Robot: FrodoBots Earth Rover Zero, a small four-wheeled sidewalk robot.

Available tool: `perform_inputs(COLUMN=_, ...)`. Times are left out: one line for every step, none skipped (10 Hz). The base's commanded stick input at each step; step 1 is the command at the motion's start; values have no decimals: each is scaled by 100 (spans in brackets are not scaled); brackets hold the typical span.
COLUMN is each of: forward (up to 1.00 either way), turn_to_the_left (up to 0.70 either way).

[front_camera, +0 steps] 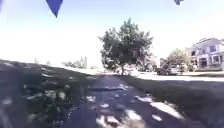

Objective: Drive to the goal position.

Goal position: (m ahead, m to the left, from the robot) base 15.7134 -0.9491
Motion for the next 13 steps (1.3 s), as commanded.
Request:
perform_inputs(forward=85, turn_to_the_left=0)
perform_inputs(forward=85, turn_to_the_left=0)
perform_inputs(forward=85, turn_to_the_left=0)
perform_inputs(forward=85, turn_to_the_left=-5)
perform_inputs(forward=85, turn_to_the_left=-14)
perform_inputs(forward=85, turn_to_the_left=-26)
perform_inputs(forward=85, turn_to_the_left=-19)
perform_inputs(forward=85, turn_to_the_left=-4)
perform_inputs(forward=85, turn_to_the_left=-3)
perform_inputs(forward=85, turn_to_the_left=-14)
perform_inputs(forward=85, turn_to_the_left=-30)
perform_inputs(forward=85, turn_to_the_left=-33)
perform_inputs(forward=85, turn_to_the_left=-15)
